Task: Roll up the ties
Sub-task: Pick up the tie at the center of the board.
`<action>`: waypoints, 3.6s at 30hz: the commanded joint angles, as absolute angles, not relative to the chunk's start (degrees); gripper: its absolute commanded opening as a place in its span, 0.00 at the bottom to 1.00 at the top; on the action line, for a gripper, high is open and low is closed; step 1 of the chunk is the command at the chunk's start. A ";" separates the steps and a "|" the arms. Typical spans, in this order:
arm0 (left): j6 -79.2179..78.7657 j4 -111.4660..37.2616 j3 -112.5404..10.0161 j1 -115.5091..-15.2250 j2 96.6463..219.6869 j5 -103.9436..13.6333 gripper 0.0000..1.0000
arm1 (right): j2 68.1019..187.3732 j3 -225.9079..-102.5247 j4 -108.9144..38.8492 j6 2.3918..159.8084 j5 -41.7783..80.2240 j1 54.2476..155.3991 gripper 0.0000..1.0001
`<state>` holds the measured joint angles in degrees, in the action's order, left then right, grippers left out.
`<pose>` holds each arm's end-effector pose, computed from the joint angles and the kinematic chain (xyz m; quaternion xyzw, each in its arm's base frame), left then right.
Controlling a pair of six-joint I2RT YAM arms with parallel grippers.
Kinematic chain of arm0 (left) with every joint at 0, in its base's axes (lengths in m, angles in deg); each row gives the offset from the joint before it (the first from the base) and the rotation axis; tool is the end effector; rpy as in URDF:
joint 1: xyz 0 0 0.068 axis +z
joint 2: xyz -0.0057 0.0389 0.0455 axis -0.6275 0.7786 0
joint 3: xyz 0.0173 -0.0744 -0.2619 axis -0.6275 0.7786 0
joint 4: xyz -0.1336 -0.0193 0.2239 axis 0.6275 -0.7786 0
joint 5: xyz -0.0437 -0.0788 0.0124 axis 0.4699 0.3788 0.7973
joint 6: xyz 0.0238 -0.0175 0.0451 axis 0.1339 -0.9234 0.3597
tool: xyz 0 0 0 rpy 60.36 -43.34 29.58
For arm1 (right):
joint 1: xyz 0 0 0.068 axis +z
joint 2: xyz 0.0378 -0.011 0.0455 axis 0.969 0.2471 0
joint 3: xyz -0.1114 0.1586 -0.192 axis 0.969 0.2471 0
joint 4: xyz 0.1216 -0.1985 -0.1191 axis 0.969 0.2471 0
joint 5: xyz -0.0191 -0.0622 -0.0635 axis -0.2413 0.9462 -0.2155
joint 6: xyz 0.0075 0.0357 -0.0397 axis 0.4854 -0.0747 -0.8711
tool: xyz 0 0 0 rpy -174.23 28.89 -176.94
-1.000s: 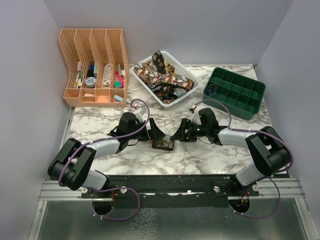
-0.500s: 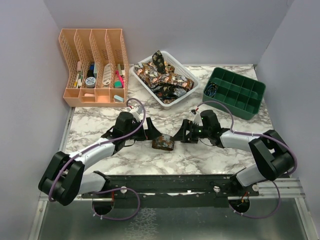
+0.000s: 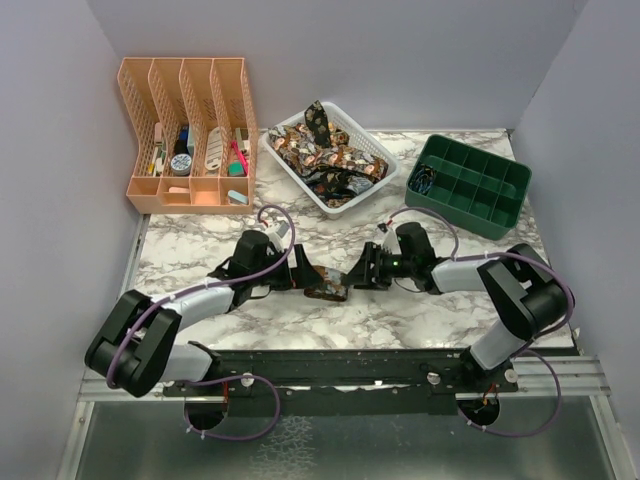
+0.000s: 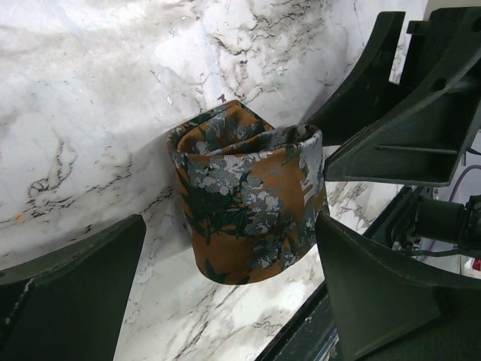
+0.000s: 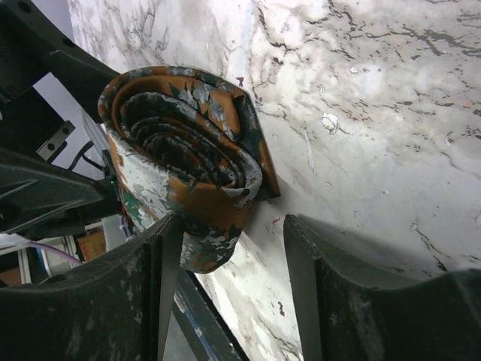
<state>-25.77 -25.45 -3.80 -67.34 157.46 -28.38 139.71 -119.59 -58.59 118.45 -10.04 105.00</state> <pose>0.2032 -0.1274 0.1562 0.0321 0.8756 -0.4016 0.2664 0.2349 0.1564 0.1243 -0.0242 0.8669 0.4729 0.1558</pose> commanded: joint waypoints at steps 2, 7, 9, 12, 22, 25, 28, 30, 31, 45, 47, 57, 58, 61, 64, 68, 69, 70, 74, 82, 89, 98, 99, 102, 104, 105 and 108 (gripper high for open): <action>-25.23 -22.27 -4.34 -67.30 159.57 -24.65 0.93 | 142.60 -120.22 -60.57 118.18 -12.08 105.14 0.56; -24.90 -20.83 -4.87 -67.86 162.14 -22.90 0.91 | 144.49 -120.65 -61.35 118.02 -12.71 105.16 0.48; -25.43 -19.37 -4.72 -67.87 163.22 -23.21 0.92 | 144.91 -120.70 -59.85 116.94 -10.59 105.14 0.47; -26.36 -17.33 -5.24 -68.01 165.76 -21.73 0.91 | 146.03 -121.07 -57.93 115.51 -9.26 105.15 0.45; -25.93 -16.52 -5.02 -68.99 168.20 -19.83 0.90 | 147.03 -120.93 -57.03 114.93 -8.49 105.18 0.43; -25.31 -16.53 -4.29 -69.01 168.51 -18.91 0.90 | 147.03 -120.92 -56.91 114.81 -8.40 105.21 0.43; -25.50 -16.62 -4.56 -69.01 169.55 -17.06 0.91 | 147.03 -120.80 -57.05 115.02 -8.34 105.14 0.43; -26.19 -17.05 -4.25 -69.01 169.74 -17.48 0.91 | 147.03 -120.83 -57.03 115.15 -8.38 105.15 0.42; -26.58 -17.32 -4.08 -69.01 169.69 -18.08 0.91 | 146.96 -120.82 -56.93 115.03 -8.38 105.14 0.42; -24.19 -34.82 -7.53 -69.01 165.44 -30.64 0.90 | 145.42 -121.01 -54.86 114.73 -7.31 105.16 0.42; -23.19 -36.65 -8.36 -69.01 165.53 -31.21 0.90 | 145.15 -121.16 -54.16 114.47 -7.05 105.14 0.43; -26.64 -25.58 -6.61 -70.08 168.72 -21.58 0.79 | 145.25 -121.65 -52.95 114.45 -6.20 105.15 0.42; -26.91 -24.78 -6.32 -70.38 169.11 -21.26 0.79 | 145.27 -121.55 -53.06 114.52 -6.19 105.14 0.42; -27.75 -22.55 -5.61 -71.13 169.80 -21.24 0.79 | 145.36 -121.32 -53.17 114.45 -5.86 105.16 0.43; -28.20 -22.06 -6.10 -71.74 171.18 -20.95 0.76 | 145.65 -121.20 -53.32 114.60 -5.89 105.17 0.43; -28.21 -21.41 -6.12 -72.37 172.08 -21.78 0.68 | 145.88 -120.85 -54.08 114.98 -5.92 105.18 0.42; -28.16 -21.23 -6.15 -72.54 172.25 -21.88 0.66 | 145.96 -120.76 -54.08 114.98 -5.92 105.14 0.43; -28.01 -21.07 -6.37 -72.72 172.43 -21.71 0.63 | 146.09 -120.67 -54.15 115.12 -5.92 105.14 0.42; -26.78 -20.66 -7.22 -74.03 172.45 -21.77 0.59 | 146.19 -120.39 -54.78 115.42 -6.18 105.16 0.43; -26.02 -20.11 -7.69 -74.47 172.51 -22.77 0.45 | 145.40 -120.31 -54.35 114.80 -6.63 105.14 0.42; -23.93 -19.22 -6.87 -74.46 169.47 -23.70 0.24 | 140.68 -122.00 -53.26 107.74 -12.03 105.17 0.58; -15.76 -18.51 -4.50 -74.53 161.97 -21.34 0.18 | 127.11 -121.19 -52.49 80.45 -16.12 105.15 0.73; -14.28 -18.47 -4.15 -74.55 160.93 -20.77 0.18 | 126.33 -120.62 -53.92 76.52 -17.87 105.14 0.75; -10.01 -18.46 -3.51 -74.55 157.95 -19.50 0.08 | 127.16 -123.38 -52.20 66.87 -23.98 105.14 0.76; -7.26 -18.46 -2.99 -74.55 156.09 -19.07 0.04 | 129.27 -128.42 -41.72 56.99 -26.34 105.20 0.76; -6.10 -18.46 -2.69 -74.60 154.75 -18.91 0.03 | 131.50 -131.19 -36.18 52.51 -26.73 105.17 0.77; -2.31 -17.51 -1.32 -75.48 152.00 -20.87 0.00 | 136.63 -138.14 -23.26 41.27 -28.89 105.14 0.78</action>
<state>-10.71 -18.76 -3.34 -74.26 156.08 -21.30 131.25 -130.62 -41.50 62.73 -22.74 105.10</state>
